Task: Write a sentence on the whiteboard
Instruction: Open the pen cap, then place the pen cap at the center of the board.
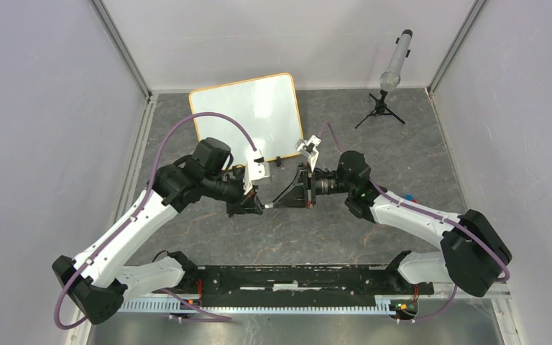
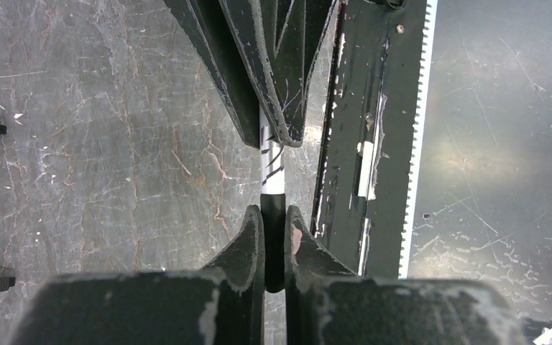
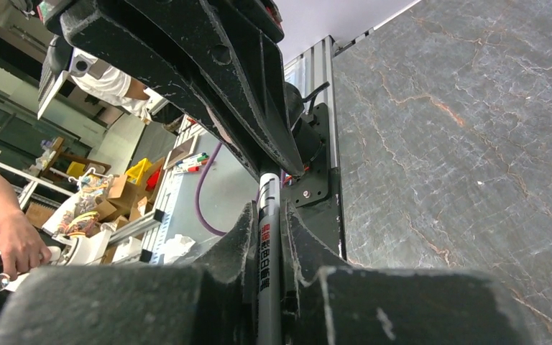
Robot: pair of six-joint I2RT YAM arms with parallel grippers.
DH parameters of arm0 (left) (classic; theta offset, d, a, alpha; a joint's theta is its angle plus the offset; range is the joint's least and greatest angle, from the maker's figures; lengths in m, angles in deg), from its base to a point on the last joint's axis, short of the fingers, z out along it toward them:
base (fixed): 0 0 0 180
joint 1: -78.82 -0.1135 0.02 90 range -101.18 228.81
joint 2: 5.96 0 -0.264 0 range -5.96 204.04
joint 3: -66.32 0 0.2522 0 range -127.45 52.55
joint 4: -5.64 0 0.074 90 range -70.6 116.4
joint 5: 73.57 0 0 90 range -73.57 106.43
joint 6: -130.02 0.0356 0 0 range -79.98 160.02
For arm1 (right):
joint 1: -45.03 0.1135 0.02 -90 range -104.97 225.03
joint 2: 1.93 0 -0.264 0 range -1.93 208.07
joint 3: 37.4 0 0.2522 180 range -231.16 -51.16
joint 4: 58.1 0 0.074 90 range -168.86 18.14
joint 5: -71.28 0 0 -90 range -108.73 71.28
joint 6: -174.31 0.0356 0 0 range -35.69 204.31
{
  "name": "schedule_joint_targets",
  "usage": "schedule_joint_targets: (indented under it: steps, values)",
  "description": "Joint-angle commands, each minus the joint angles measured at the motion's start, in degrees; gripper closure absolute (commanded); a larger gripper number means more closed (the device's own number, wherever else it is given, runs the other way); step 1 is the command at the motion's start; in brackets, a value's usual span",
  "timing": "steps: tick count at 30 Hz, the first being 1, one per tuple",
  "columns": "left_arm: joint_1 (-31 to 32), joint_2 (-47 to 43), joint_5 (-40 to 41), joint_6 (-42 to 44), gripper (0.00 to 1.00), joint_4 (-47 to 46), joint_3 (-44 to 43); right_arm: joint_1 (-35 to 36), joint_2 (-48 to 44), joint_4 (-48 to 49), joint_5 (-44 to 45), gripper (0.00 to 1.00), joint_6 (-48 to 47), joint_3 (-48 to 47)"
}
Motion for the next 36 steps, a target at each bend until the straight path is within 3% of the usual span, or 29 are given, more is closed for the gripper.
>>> schedule_joint_targets:
  steps: [1, 7, 19, 23, 25, 31, 36]
  values:
    - [0.53, -0.89, 0.69, 3.73, 0.98, -2.0, -0.21, 0.7, -0.69, -2.09, -1.48, 1.0, -3.22, -4.02]
    - [-0.27, -4.12, 2.62, 5.7, 0.98, 0.73, 2.78, -2.26, -2.57, -10.45, -1.85, 1.0, -8.33, -5.33]
    - [-2.84, -9.65, 4.82, 7.76, 0.98, 3.28, 9.07, -13.4, -8.39, -17.46, -5.8, 1.0, -12.0, -4.41]
    - [-5.21, -9.37, 13.18, 10.04, 0.98, 4.79, 12.36, -16.55, -10.13, -25.56, -5.91, 1.0, -19.3, -4.72]
    - [-8.86, -7.19, 18.42, 12.69, 0.98, 6.07, 13.98, -17.72, -10.79, -30.56, -5.52, 1.0, -24.48, -4.64]
    - [-29.05, -1.76, 19.48, 27.4, 0.98, 6.28, 19.23, -18.61, -12.05, -41.82, -4.08, 1.0, -36.34, -3.09]
    - [-41.08, 3.58, 18.82, 35.39, 0.98, 1.91, 21.23, -18.9, -13.22, -47.25, -3.03, 1.0, -42.79, -2.71]
